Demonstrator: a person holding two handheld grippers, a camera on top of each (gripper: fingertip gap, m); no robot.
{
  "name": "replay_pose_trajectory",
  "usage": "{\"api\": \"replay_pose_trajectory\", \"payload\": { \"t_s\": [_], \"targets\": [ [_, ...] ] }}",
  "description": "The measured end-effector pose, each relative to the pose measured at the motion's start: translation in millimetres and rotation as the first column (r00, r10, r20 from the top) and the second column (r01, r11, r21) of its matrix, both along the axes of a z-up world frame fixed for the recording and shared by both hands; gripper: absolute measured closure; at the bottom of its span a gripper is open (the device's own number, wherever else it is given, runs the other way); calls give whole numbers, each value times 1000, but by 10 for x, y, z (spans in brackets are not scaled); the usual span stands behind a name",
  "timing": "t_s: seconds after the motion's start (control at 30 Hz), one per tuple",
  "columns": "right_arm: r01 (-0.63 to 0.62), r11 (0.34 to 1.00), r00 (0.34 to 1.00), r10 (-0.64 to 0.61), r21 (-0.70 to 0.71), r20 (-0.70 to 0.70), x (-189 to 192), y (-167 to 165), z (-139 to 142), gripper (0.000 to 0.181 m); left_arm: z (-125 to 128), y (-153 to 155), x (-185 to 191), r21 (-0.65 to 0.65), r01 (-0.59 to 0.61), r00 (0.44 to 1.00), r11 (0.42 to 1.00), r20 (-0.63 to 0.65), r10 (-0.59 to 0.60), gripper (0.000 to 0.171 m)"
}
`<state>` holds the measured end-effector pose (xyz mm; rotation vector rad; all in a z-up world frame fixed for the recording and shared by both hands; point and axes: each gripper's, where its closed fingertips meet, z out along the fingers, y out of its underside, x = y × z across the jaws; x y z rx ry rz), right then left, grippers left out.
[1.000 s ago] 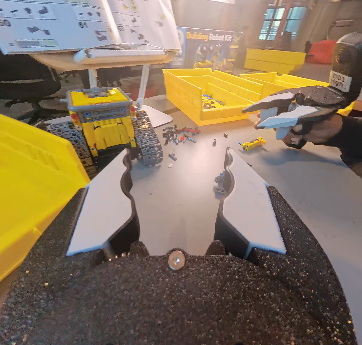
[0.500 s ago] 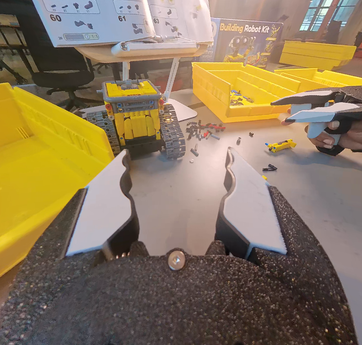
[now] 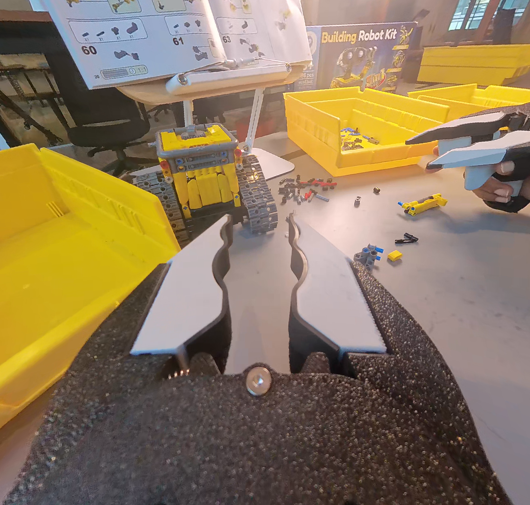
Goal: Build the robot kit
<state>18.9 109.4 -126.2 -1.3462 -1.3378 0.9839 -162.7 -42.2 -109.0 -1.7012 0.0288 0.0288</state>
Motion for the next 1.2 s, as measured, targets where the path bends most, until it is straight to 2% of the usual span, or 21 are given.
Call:
{"api": "replay_pose_trajectory", "payload": {
  "t_s": [0.43,0.7,0.83,0.97,1.2],
  "targets": [
    [-10,1000,1000,10,-5,14,-2,-3,-47,124,-72,-13,-132,-27,-33,995,999,98,36,149],
    [-13,1000,1000,14,-9,19,1,-1,-63,126,-92,-7,-70,-45,-4,997,999,81,8,142],
    [-14,1000,1000,14,-9,18,0,-2,-63,126,-92,-15,-88,-42,-12,995,999,97,16,152],
    [-18,1000,1000,18,-7,24,-4,-14,-71,126,-105,-13,-102,-42,-4,990,999,141,10,152],
    [-27,1000,999,28,-7,30,-14,-43,-79,126,-168,14,-70,-70,14,988,997,154,-3,141]
  ]
}}
